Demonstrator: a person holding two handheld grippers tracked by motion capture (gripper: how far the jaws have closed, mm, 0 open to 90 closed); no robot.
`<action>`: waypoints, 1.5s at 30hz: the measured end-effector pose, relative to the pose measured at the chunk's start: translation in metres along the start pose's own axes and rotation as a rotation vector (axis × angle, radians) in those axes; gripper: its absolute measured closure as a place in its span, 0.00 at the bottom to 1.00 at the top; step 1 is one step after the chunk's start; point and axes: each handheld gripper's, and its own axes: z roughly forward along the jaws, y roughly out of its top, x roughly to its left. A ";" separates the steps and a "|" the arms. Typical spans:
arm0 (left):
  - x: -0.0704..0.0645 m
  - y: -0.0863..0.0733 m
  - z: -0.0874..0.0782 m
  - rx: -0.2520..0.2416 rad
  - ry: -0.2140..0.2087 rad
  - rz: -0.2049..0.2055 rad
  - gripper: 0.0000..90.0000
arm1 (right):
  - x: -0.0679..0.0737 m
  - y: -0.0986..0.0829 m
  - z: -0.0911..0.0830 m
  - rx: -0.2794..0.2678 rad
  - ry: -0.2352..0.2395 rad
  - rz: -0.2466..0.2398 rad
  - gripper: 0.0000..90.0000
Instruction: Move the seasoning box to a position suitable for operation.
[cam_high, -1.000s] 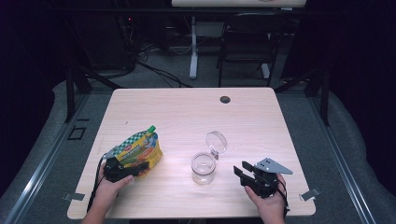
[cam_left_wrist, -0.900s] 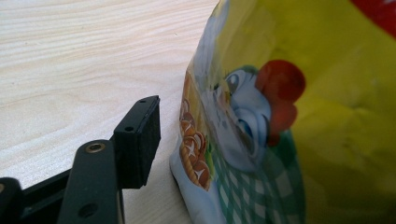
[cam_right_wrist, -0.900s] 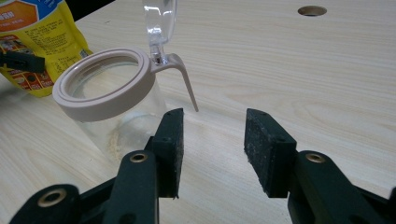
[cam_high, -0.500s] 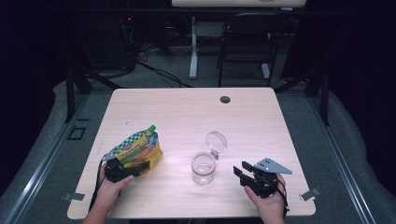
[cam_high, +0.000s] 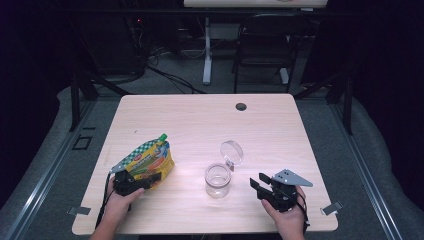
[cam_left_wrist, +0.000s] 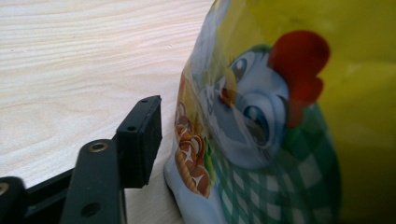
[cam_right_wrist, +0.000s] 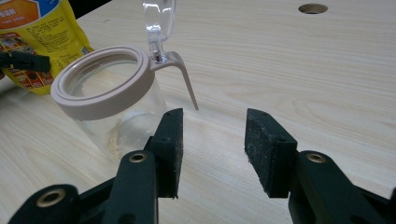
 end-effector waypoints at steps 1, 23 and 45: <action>0.000 0.000 0.000 0.001 -0.002 0.001 0.47 | 0.000 0.000 0.000 0.000 0.001 0.000 0.64; -0.006 -0.001 0.001 -0.042 0.032 0.023 0.63 | -0.001 0.000 0.001 0.001 -0.001 0.003 0.64; -0.012 0.003 0.000 -0.029 0.072 0.060 0.69 | -0.003 -0.001 0.001 0.002 -0.005 0.003 0.64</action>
